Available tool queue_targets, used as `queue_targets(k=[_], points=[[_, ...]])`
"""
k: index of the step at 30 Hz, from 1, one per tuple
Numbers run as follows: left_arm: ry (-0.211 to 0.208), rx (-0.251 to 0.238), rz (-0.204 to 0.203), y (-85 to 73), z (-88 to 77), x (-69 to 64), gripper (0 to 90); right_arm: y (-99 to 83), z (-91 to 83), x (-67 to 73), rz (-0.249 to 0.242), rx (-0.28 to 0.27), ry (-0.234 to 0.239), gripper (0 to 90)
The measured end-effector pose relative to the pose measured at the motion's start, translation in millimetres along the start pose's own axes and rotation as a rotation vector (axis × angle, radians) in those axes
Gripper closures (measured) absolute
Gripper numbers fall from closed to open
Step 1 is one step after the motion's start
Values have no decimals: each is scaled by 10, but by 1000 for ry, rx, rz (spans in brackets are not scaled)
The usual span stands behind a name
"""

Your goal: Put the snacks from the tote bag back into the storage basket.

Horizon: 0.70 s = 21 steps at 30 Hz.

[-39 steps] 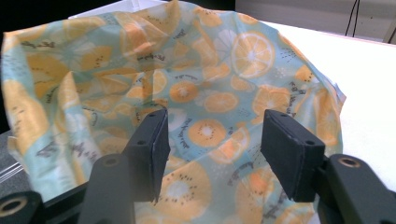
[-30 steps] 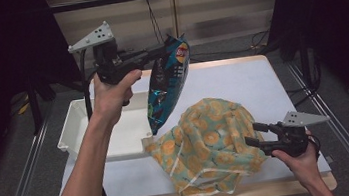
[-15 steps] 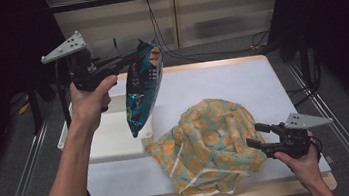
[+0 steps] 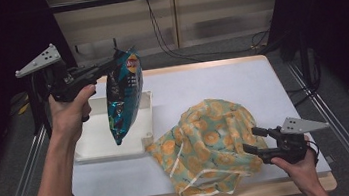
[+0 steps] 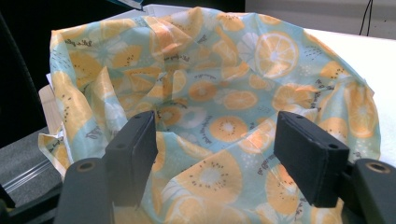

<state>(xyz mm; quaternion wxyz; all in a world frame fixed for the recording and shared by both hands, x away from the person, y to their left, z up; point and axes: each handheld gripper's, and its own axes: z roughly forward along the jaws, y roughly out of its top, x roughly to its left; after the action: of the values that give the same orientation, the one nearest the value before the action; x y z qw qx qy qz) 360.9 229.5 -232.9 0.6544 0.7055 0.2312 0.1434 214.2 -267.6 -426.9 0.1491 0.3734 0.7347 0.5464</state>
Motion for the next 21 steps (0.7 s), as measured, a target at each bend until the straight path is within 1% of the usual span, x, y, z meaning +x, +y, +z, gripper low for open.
queue_targets(k=[2, 4, 5, 6, 8, 11, 12, 13, 14, 15, 16, 20, 21], points=[[9, 1, -13, -41, -20, 29, 900, -11, -13, 7, 0, -9, -7, 286], [24, 5, -21, -92, -48, 67, 900, -22, -31, 14, 0, -7, -9, 284], [28, 1, -35, -120, -58, 88, 900, -27, -40, 11, -2, -8, -9, 278], [40, 6, -38, -139, -70, 104, 900, -31, -48, 9, 1, -7, -13, 273], [46, 9, -45, -192, -86, 139, 900, -38, -60, -2, 8, -5, -20, 254], [70, 21, -58, -265, -111, 203, 900, -40, -67, -10, 6, -6, -21, 254], [70, 16, -67, -288, -116, 225, 900, -38, -67, -9, 6, -8, -22, 253], [85, 25, -66, -309, -132, 256, 900, -36, -67, -10, 6, -8, -22, 253], [89, 16, -72, -328, -137, 278, 900, -35, -67, -9, 5, -9, -22, 254], [97, 18, -84, -344, -146, 294, 900, -37, -66, -8, 7, -7, -23, 252], [98, 14, -83, -355, -150, 317, 900, -40, -63, -10, 6, -7, -22, 251], [149, 19, -87, -418, -159, 395, 900, -50, -44, 3, 2, 1, -22, 234], [150, 23, -88, -429, -163, 412, 900, -50, -44, 10, 0, -2, -23, 237]])
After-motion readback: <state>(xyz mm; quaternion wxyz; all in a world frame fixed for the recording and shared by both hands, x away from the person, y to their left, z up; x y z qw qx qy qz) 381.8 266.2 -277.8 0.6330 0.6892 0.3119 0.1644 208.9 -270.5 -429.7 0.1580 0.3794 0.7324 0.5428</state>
